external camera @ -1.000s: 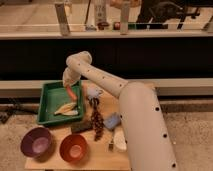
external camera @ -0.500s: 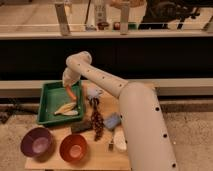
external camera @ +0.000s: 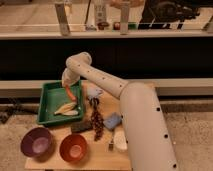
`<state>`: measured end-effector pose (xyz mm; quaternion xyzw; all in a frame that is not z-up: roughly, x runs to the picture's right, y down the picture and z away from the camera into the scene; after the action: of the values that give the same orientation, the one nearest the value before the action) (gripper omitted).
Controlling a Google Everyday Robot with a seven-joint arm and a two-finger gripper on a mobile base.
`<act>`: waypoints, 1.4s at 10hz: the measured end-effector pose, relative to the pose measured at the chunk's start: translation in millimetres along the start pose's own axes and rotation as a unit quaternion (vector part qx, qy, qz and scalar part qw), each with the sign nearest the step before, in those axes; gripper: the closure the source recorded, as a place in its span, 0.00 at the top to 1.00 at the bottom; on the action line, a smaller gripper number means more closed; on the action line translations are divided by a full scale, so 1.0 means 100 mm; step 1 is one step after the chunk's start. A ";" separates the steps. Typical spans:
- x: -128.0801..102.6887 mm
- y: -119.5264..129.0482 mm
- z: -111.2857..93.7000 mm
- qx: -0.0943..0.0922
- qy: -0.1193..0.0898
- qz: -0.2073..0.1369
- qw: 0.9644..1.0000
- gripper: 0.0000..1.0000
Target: Place pepper in tray
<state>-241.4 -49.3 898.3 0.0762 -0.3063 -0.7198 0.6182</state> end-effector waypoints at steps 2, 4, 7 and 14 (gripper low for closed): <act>0.02 -0.04 0.07 0.010 0.007 -0.005 1.000 0.00; 0.05 -0.07 0.12 0.013 0.010 -0.007 1.000 0.00; 0.15 -0.13 0.22 0.021 0.019 -0.012 1.000 0.00; 0.42 -0.37 0.34 0.047 0.046 -0.041 0.997 0.00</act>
<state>-298.5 -74.6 916.9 0.1504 -0.3081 -0.7249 0.5974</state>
